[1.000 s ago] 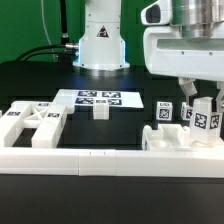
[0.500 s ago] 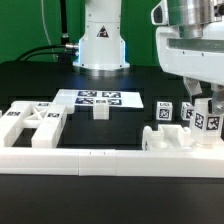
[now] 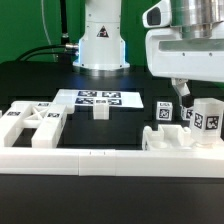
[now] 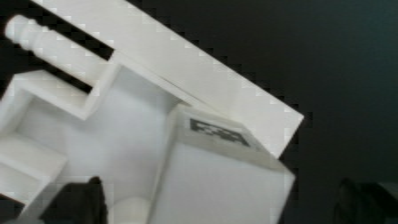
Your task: Assemble chair
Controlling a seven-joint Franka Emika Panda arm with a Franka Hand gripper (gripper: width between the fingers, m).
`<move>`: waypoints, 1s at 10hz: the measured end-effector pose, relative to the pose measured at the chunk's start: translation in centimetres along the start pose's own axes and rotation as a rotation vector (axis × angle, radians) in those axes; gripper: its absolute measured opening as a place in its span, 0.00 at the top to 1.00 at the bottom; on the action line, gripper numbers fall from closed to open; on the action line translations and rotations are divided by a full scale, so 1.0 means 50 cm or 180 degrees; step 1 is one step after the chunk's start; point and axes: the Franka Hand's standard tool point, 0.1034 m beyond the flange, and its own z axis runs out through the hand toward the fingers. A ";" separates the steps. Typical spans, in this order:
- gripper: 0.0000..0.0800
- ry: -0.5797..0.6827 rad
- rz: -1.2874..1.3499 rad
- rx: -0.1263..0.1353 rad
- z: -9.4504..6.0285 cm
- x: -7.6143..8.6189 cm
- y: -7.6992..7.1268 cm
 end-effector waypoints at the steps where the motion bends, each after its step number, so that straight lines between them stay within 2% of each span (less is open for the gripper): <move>1: 0.19 0.0001 -0.0308 -0.0003 0.001 0.000 0.001; 2: 0.19 0.0000 -0.0616 -0.0006 0.001 0.000 0.001; 6: 0.19 0.0065 -0.2082 -0.0318 0.001 -0.008 0.005; 7: 0.19 0.0088 -0.2434 -0.0374 0.000 -0.010 0.003; 10: 0.19 0.0066 -0.3153 -0.0420 0.002 -0.013 0.003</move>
Offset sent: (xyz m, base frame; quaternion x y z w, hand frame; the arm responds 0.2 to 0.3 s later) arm 0.0017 -0.0031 -0.0002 -0.0799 0.0260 -0.2345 0.9685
